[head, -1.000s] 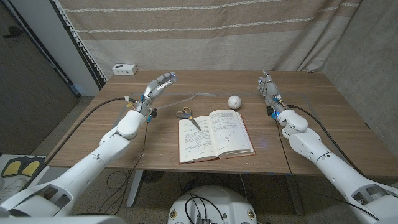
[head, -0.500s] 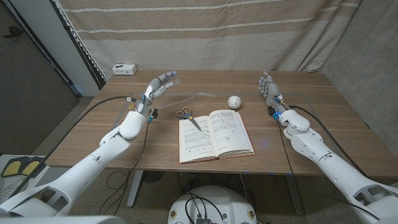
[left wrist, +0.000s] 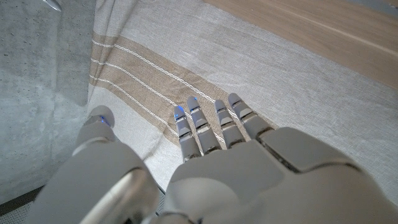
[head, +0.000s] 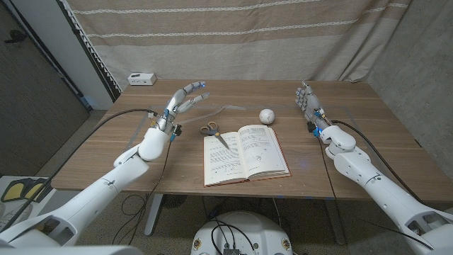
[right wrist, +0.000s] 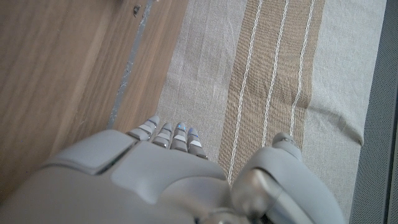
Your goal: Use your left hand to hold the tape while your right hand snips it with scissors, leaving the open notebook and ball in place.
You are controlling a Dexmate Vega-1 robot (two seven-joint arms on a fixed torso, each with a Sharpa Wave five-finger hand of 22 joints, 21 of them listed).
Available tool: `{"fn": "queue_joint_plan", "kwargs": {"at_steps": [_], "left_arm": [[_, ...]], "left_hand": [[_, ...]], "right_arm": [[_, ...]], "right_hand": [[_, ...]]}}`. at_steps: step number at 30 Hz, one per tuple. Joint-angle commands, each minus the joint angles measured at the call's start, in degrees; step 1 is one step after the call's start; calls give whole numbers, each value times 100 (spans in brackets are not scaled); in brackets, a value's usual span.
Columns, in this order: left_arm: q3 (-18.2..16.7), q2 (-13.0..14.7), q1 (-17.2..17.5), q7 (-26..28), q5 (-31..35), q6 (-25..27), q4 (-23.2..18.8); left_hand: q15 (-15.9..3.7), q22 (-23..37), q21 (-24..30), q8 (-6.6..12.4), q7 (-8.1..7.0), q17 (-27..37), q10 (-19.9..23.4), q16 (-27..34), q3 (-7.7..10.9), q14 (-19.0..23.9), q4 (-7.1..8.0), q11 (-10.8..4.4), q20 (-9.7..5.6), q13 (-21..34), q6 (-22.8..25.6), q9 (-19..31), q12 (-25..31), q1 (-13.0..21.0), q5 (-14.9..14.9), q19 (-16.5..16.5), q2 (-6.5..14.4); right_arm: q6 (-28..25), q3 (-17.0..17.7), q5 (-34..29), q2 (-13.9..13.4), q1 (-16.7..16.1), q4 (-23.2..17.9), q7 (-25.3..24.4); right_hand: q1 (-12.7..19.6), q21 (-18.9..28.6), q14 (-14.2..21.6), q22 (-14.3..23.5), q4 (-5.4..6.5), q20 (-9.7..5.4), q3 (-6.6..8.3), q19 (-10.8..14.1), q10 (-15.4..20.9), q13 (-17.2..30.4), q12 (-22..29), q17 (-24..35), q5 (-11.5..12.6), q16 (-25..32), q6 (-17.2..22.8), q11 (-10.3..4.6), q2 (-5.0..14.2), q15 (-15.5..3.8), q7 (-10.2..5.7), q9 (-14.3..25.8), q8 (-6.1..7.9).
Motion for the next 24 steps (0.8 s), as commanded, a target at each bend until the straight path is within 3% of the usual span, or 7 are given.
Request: {"fn": "queue_joint_plan", "kwargs": {"at_steps": [1, 7, 19, 24], "left_arm": [[-5, 49, 45, 580, 694, -143, -4], [14, 221, 51, 507, 871, -116, -105], [82, 478, 39, 478, 1358, 1, -332], [108, 499, 42, 686, 1622, 45, -372]], "left_hand": [[-1021, 8, 31, 147, 6, 8, 212, 10, -94, 174, -20, -4, -665, 19, 446, 9, 68, -23, 148, 126, 19], [-1027, 6, 26, 140, 15, 4, 132, -10, -115, 190, -41, 44, -665, 11, 502, 3, 15, 12, 197, 154, 24], [-1017, 7, 6, 86, 10, 9, 189, -11, -134, 261, -67, -44, -583, 9, 484, 0, 8, 86, 271, 157, 54], [-1028, 7, 28, 175, 93, 17, 461, 13, -102, 432, -103, -53, -651, 19, 849, 5, 78, 266, 364, 278, 123]], "right_arm": [[54, 19, -51, -33, -104, -140, -87], [49, 26, -80, -81, -158, -231, -119], [12, 82, -44, -170, -220, -328, -111], [24, 97, -56, -215, -216, -316, -77]], "right_hand": [[75, 28, 24, 13, -12, -24, -41, 19, -6, 21, 36, 17, 35, 27, 53, -38, 14, -48, -30, 26, 26], [92, 13, 21, 12, -22, -37, -46, -14, -11, 21, 33, 15, 45, 22, 55, -61, 14, -50, -39, 26, 24], [113, 0, 6, 12, -35, -41, -55, -45, -26, 21, 25, 13, 59, 13, 46, -65, 18, -53, -48, 26, 18], [120, -4, -3, 12, -38, -32, -58, -56, -30, 22, 24, 13, 64, 9, 40, -64, 22, -60, -50, 26, 15]]}}
